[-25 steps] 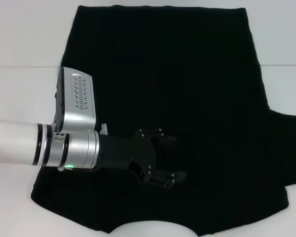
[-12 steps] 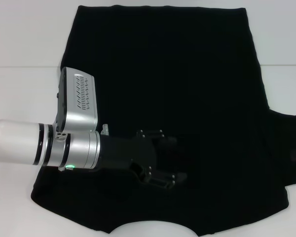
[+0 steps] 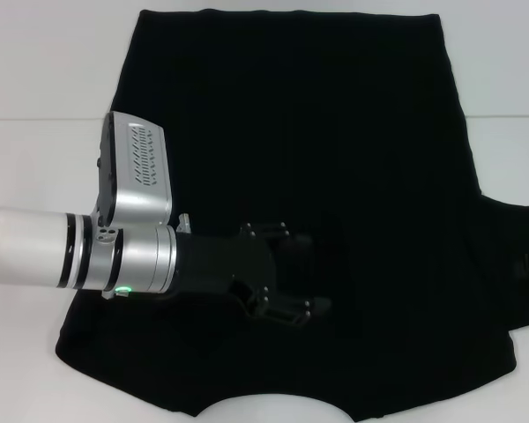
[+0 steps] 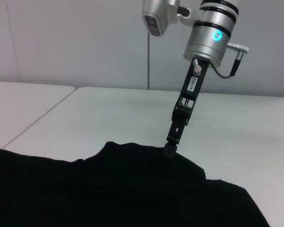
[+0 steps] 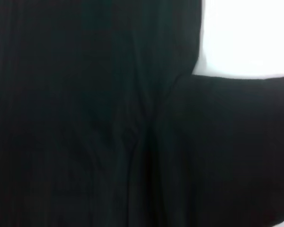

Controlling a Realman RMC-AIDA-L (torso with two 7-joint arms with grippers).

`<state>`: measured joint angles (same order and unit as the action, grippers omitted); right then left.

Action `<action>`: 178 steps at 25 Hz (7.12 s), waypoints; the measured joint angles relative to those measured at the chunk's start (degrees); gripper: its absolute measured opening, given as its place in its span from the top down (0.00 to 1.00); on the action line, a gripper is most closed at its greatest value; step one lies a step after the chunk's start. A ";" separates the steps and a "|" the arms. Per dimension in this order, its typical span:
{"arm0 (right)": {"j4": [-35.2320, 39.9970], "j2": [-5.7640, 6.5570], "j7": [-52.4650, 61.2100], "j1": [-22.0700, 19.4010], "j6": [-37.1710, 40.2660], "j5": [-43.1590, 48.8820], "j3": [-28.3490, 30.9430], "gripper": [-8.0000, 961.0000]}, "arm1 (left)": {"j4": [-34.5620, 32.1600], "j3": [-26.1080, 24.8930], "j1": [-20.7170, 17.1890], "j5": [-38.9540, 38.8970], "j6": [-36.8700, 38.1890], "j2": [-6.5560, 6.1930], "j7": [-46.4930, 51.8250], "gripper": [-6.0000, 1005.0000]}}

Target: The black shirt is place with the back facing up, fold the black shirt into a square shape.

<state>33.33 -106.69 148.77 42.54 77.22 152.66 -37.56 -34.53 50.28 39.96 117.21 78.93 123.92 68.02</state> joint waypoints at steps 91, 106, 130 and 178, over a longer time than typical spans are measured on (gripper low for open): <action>5.58 -7.27 -40.24 -3.76 3.89 -34.63 -1.96 0.04 | -12.33 -10.28 -10.12 -1.72 8.65 -1.55 21.41 0.10; 2.34 -10.62 -50.16 -1.27 0.32 -36.91 -2.60 0.04 | -23.59 -25.95 -17.27 15.97 11.42 -0.88 27.74 0.10; 2.76 -8.19 -47.55 -0.05 2.78 -37.03 -10.60 0.04 | -21.81 -27.30 -16.67 25.70 10.56 -0.92 28.68 0.10; 3.79 1.33 -22.96 -10.18 15.61 -22.91 -7.89 0.04 | -22.66 -24.72 -14.30 27.65 10.28 -0.13 31.28 0.97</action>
<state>37.12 -105.37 125.82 32.36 92.83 129.74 -45.45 -57.19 25.56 25.66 144.86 89.21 123.80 99.30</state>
